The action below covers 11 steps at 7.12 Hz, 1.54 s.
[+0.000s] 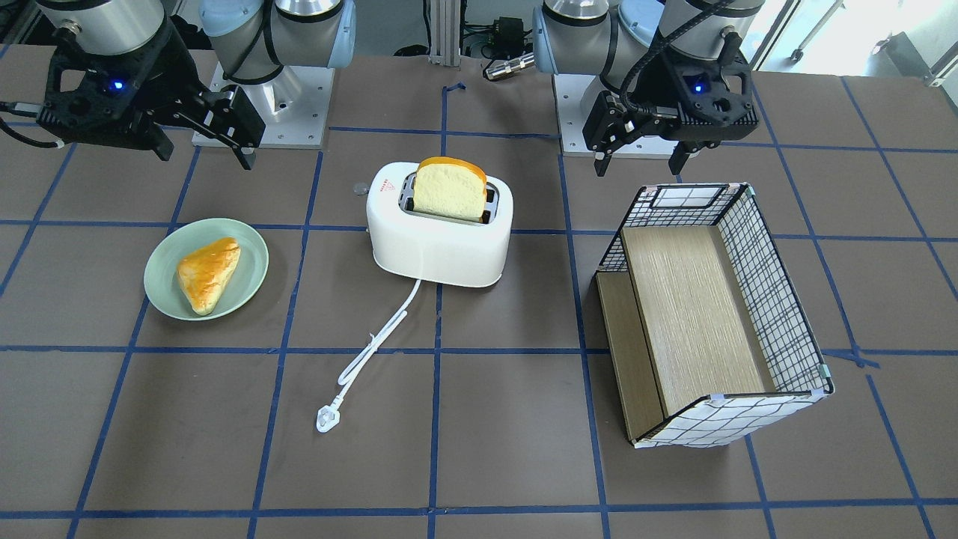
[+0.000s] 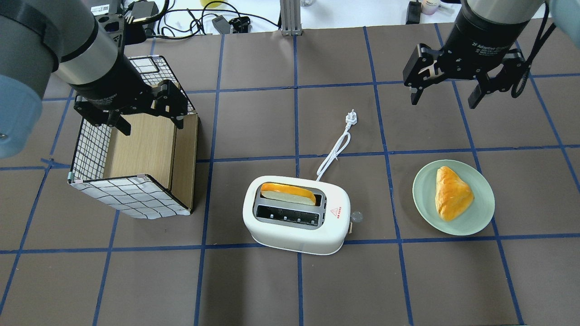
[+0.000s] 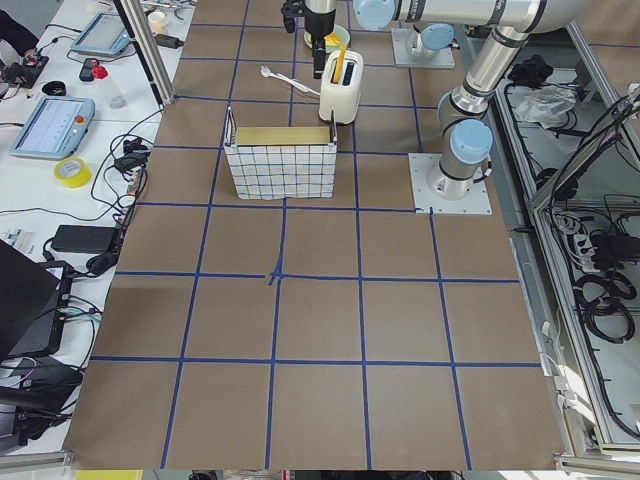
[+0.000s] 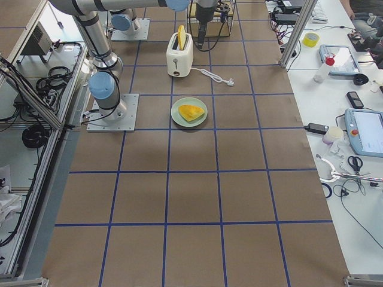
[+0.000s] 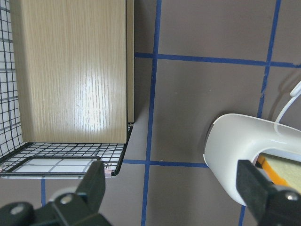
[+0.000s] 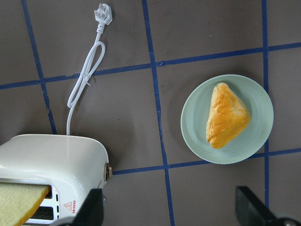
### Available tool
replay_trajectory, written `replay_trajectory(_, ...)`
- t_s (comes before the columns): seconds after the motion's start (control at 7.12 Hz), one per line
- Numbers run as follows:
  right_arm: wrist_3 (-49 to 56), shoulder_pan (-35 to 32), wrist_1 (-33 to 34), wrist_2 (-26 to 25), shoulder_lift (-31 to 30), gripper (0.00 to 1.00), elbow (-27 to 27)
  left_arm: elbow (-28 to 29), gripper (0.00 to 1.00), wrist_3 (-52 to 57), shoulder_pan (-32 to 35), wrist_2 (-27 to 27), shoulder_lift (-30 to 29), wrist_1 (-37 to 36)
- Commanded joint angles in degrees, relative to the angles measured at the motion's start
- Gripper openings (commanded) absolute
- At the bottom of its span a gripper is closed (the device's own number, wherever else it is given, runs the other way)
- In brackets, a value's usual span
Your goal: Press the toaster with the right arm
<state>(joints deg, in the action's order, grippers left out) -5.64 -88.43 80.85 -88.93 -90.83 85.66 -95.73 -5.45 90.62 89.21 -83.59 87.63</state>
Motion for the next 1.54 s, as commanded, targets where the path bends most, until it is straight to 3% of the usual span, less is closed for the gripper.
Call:
replay_trajectory(0.0, -0.1, -0.1, -0.8, -0.6, 0.0, 1.00, 0.2, -0.1, 1.00, 0.0, 0.0, 0.0, 0.0, 0.0)
replay_trajectory(0.28, 0.0, 0.0, -0.8, 0.0, -0.2, 1.00, 0.2, 0.0, 1.00, 0.0, 0.0, 0.0, 0.0, 0.0)
replay_trajectory(0.42, 0.0, 0.0, -1.0, 0.0, -0.2, 0.83, 0.2, 0.0, 1.00, 0.0, 0.0, 0.0, 0.0, 0.0)
replay_trajectory(0.56, 0.0, 0.0, -2.5, 1.5, -0.3, 0.37, 0.2, 0.0, 1.00, 0.0, 0.0, 0.0, 0.0, 0.0)
replay_trajectory(0.7, 0.0, -0.3, -4.4, 4.2, -0.3, 0.00, 0.3, -0.1, 1.00, 0.0, 0.0, 0.0, 0.0, 0.0)
replay_trajectory(0.98, -0.2, -0.6, -5.5, 10.2, 0.0, 0.00, 1.2, 0.0, 1.00, 0.0, 0.0, 0.0, 0.0, 0.0)
replay_trajectory(1.4, -1.4, -1.2, -4.6, 13.1, -0.3, 0.00, 8.5, 0.0, 1.00, 0.0, 0.0, 0.0, 0.0, 0.0)
